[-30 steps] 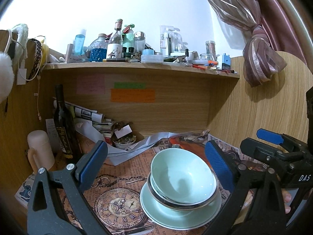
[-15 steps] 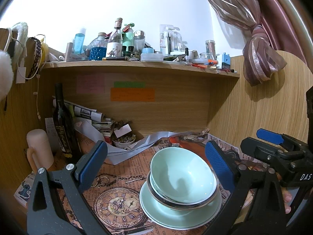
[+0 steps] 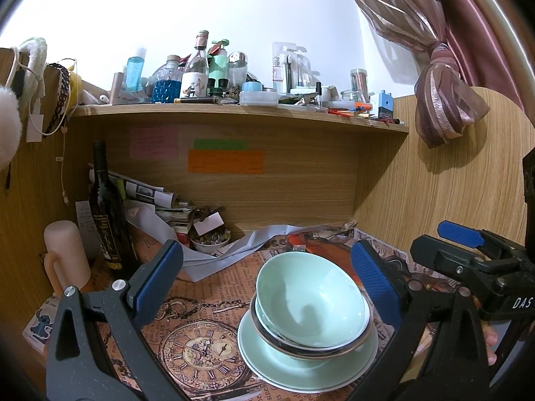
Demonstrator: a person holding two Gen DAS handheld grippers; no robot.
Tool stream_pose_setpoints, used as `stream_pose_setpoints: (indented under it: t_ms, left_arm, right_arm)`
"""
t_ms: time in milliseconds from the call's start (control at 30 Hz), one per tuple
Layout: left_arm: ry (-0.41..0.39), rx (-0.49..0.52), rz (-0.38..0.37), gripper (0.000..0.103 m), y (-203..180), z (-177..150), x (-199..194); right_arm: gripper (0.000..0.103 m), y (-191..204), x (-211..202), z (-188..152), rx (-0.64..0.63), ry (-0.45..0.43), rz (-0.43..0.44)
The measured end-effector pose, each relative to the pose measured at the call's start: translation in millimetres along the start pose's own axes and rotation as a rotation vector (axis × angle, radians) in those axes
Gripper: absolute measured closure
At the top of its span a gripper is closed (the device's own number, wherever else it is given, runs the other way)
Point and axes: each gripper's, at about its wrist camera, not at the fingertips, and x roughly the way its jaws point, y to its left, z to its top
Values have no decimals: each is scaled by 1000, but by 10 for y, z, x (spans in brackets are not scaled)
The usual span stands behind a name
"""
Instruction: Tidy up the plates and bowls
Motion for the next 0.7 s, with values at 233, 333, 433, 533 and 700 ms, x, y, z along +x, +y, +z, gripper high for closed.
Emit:
stream_pose_setpoints:
  t_ms: [233,333,433,533,700]
  left_arm:
    - [-2,3,3,1,-15,5,1]
    - [-3,3,1,1,-15,13,8]
    - [-4,1,1,1,-17,17,5]
    - [-6,-1,-2,1,-20,22,1]
    - [-11,10,-8,1,-65,28,-13]
  right_arm:
    - [0,2,3,-3,2,2,-1]
    - [0,33,4,-7,6,2,0]
    - [0,44,5,-9,5,0,-3]
    - [0,51,9,-9,7,1,-6]
    - [0,65,8,-11,16,4,-8]
